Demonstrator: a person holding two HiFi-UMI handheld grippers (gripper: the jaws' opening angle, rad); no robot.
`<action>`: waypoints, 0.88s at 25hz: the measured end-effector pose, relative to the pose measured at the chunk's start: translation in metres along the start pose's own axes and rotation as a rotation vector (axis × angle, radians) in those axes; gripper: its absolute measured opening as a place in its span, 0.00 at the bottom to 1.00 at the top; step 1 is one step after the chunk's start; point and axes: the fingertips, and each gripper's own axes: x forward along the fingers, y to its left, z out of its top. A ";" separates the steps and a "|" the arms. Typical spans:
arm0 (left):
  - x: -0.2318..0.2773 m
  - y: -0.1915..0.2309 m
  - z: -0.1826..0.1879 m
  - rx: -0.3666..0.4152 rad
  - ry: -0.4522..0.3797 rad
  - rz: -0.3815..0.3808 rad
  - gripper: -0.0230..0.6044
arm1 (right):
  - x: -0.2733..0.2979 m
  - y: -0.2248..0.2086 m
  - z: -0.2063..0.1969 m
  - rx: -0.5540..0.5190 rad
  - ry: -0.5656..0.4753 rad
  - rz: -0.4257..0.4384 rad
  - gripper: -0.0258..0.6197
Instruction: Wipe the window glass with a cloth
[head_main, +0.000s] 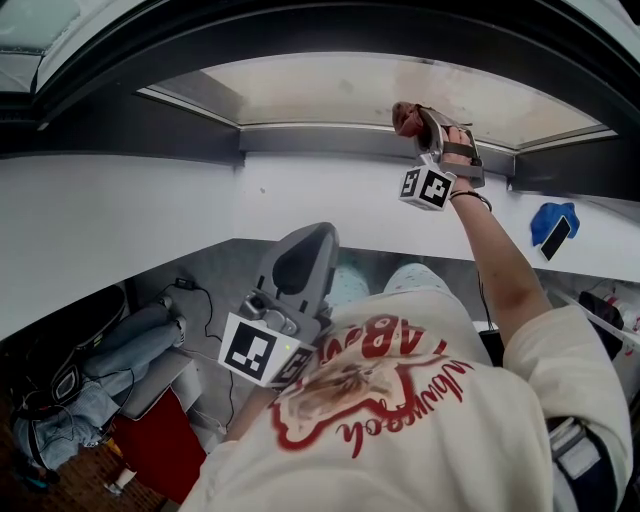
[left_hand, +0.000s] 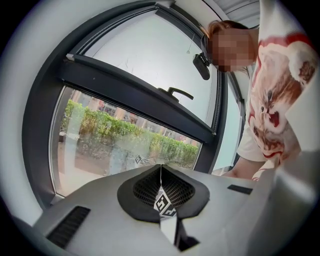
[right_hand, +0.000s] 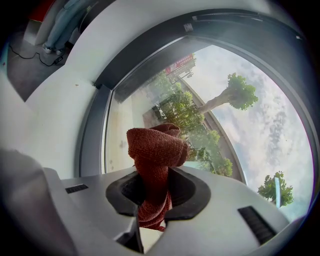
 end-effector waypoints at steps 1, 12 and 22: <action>0.001 0.001 -0.001 -0.001 0.002 0.000 0.07 | 0.001 0.001 -0.001 0.002 0.002 0.002 0.16; -0.001 0.012 -0.002 -0.021 0.013 0.004 0.07 | 0.013 0.021 -0.003 -0.014 0.024 0.043 0.16; 0.003 0.022 -0.003 -0.027 0.017 0.005 0.07 | 0.023 0.037 -0.002 -0.019 0.036 0.078 0.16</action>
